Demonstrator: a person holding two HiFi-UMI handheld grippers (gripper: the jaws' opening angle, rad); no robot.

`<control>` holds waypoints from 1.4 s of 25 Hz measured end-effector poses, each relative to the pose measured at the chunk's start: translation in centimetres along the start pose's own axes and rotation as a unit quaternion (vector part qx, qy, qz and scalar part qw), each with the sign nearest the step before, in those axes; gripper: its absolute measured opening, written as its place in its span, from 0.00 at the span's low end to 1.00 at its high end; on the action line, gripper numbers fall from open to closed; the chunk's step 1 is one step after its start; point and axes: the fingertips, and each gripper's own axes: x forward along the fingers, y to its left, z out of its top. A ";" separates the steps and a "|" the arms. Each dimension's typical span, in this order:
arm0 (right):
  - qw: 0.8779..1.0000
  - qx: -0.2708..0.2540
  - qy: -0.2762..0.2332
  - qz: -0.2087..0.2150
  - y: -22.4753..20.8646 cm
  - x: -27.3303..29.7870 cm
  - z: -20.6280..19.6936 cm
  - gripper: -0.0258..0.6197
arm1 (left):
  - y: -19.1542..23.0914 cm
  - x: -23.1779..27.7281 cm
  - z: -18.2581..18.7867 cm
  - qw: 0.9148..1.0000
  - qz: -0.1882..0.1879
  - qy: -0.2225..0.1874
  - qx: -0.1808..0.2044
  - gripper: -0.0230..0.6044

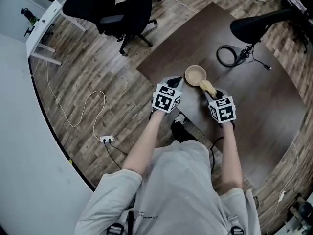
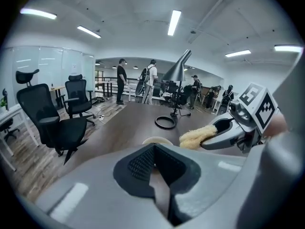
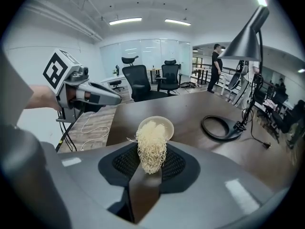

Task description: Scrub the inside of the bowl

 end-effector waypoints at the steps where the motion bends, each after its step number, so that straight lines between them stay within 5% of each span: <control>1: 1.000 0.000 0.001 0.002 -0.4 0.5 0.3 0.24 | 0.4 0.8 0.1 1.000 -0.004 0.007 0.001 0.04; 8: 1.000 -0.020 0.013 0.015 -3.5 3.3 1.8 0.24 | 1.3 6.7 -0.5 0.998 -0.044 0.051 -0.015 0.04; 16: 0.999 -0.026 0.025 0.028 -4.6 5.7 1.8 0.24 | 3.3 11.4 -2.0 0.993 -0.043 0.107 0.004 0.04; 23: 0.999 -0.027 0.034 0.033 -4.5 6.3 1.8 0.24 | 4.0 12.8 -1.0 0.993 -0.057 0.103 -0.016 0.04; 35: 0.997 -0.032 0.065 0.030 -4.7 8.0 1.5 0.24 | 4.0 15.1 -1.6 0.986 -0.106 0.129 0.010 0.10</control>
